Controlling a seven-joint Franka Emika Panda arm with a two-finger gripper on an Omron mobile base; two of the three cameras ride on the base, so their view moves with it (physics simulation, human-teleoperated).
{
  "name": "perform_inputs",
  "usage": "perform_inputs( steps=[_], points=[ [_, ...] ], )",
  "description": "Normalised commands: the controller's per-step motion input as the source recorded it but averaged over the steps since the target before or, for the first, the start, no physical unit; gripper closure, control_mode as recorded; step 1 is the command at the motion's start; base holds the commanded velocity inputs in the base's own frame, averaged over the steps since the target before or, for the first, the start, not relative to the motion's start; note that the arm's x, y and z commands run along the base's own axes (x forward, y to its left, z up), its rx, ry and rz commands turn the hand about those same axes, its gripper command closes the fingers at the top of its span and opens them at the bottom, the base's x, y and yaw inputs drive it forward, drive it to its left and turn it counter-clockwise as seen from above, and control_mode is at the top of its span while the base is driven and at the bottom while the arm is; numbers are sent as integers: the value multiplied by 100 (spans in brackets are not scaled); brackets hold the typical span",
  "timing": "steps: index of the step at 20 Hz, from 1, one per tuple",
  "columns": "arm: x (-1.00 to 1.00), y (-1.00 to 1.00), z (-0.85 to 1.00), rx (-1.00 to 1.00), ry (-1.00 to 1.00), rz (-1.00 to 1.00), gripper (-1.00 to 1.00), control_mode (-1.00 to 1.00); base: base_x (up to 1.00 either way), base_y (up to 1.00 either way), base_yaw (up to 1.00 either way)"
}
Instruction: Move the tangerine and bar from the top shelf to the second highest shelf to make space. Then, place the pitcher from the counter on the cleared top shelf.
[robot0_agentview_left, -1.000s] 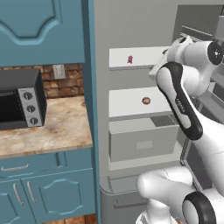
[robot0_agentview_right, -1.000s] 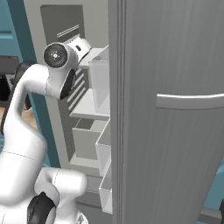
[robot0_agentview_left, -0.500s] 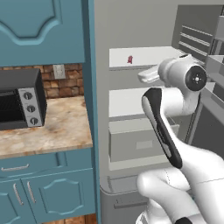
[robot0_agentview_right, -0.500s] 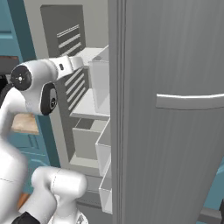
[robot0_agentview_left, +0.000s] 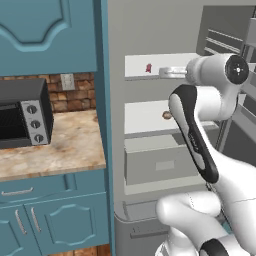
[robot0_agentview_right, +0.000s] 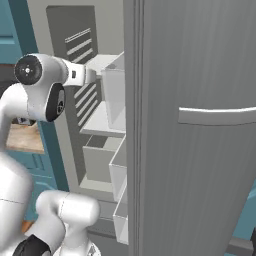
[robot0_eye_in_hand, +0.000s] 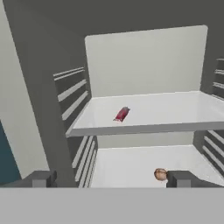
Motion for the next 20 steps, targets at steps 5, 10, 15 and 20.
perform_inputs(
  steps=[5, 10, 15, 20],
  points=[
    [30, -13, 0, 12, 18, 0, -100, -100, 0, 0, 0],
    [54, -1, 0, 2, 24, 0, -100, -100, 0, 0, 0],
    [50, -1, -13, 0, 10, 0, -100, -100, 0, 0, 0],
    [40, -9, -43, 0, 0, 0, -100, -100, 0, 0, 0]
  ],
)
